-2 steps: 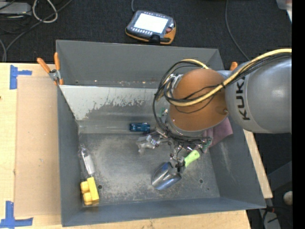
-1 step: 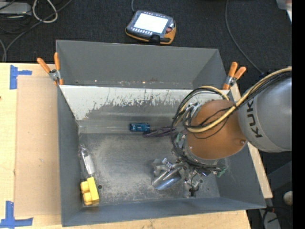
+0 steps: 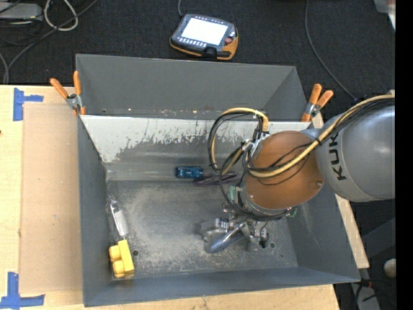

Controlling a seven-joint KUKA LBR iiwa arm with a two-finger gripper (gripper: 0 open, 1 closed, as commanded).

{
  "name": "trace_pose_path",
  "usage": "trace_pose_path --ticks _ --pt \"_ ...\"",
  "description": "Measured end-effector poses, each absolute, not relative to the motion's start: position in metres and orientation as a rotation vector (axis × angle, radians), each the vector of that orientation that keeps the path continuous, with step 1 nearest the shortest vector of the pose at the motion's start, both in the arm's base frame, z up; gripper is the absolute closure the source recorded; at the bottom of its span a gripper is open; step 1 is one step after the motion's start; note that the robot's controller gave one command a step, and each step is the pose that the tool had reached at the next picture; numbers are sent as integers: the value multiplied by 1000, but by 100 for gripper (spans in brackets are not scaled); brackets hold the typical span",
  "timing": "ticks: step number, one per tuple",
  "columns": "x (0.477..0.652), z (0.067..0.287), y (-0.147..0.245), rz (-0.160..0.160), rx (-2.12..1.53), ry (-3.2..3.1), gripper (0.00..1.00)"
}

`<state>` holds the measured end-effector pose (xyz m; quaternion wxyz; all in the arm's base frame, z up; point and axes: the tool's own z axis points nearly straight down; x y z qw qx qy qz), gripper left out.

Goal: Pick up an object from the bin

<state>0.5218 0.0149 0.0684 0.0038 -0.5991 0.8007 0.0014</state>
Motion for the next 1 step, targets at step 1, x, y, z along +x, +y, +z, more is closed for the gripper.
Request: trace_pose_path --ticks 1 --pt "522 69 31 10 -1607 2706 100"
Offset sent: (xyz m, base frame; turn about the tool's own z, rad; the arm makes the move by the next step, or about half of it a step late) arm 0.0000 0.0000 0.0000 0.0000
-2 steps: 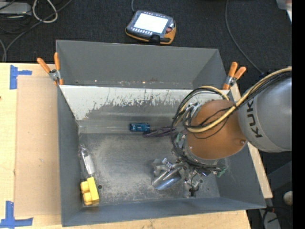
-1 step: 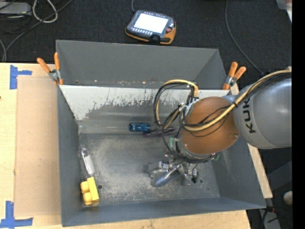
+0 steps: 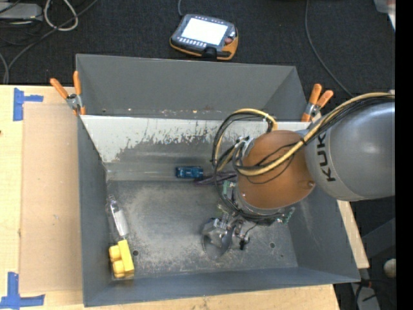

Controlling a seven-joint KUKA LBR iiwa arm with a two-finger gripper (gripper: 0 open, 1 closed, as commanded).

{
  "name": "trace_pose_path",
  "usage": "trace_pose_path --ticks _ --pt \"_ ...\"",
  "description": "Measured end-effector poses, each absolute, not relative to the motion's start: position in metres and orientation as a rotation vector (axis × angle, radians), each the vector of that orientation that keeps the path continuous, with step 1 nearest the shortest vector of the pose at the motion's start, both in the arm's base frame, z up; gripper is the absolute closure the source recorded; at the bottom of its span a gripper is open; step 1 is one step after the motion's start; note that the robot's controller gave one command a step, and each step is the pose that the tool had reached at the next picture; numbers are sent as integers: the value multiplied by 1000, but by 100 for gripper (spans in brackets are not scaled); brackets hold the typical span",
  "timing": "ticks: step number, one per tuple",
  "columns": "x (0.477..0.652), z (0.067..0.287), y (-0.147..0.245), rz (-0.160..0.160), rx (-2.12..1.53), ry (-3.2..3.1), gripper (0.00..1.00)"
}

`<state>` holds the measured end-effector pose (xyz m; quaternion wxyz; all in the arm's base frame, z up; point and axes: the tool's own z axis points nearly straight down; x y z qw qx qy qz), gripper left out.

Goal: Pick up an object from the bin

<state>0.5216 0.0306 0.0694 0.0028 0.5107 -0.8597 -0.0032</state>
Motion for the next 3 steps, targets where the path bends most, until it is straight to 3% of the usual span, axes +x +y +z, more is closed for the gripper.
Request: trace_pose_path --ticks 2,3 --pt "521 72 31 -13 1596 -2699 100" --pt "518 102 32 -20 1592 -2692 100"
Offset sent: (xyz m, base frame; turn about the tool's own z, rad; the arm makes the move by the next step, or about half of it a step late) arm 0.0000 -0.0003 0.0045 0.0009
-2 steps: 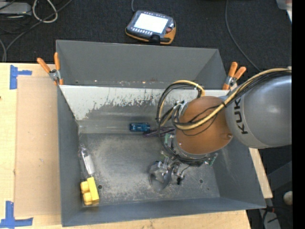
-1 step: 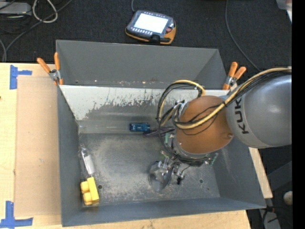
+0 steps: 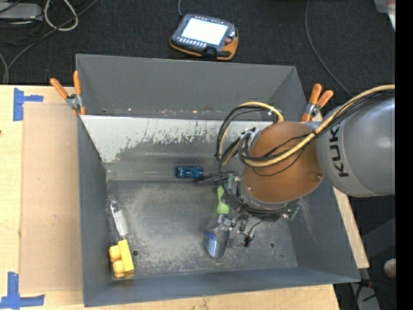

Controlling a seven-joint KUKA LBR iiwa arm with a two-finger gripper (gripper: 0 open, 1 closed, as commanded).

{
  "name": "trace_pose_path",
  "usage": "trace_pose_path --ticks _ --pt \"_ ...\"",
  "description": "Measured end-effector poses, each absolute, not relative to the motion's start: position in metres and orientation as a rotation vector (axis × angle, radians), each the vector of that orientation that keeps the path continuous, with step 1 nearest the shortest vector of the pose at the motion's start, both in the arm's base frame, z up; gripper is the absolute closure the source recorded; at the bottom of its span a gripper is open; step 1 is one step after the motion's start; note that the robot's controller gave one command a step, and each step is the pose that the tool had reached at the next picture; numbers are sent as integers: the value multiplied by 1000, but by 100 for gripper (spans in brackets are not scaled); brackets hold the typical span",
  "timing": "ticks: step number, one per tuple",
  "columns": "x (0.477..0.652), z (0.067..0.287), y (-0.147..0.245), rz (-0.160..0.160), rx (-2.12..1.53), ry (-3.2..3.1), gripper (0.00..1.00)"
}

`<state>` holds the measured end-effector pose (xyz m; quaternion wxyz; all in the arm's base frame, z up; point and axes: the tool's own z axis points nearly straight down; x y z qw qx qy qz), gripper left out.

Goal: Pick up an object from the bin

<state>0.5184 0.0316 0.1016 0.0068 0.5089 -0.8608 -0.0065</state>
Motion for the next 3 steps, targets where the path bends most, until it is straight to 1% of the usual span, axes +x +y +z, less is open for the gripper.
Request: trace_pose_path --ticks 1,2,3 --pt "521 135 32 -15 1595 -2698 100" --pt "520 160 32 -18 1591 -2699 100" --pt "520 180 32 -17 1592 -2699 100"
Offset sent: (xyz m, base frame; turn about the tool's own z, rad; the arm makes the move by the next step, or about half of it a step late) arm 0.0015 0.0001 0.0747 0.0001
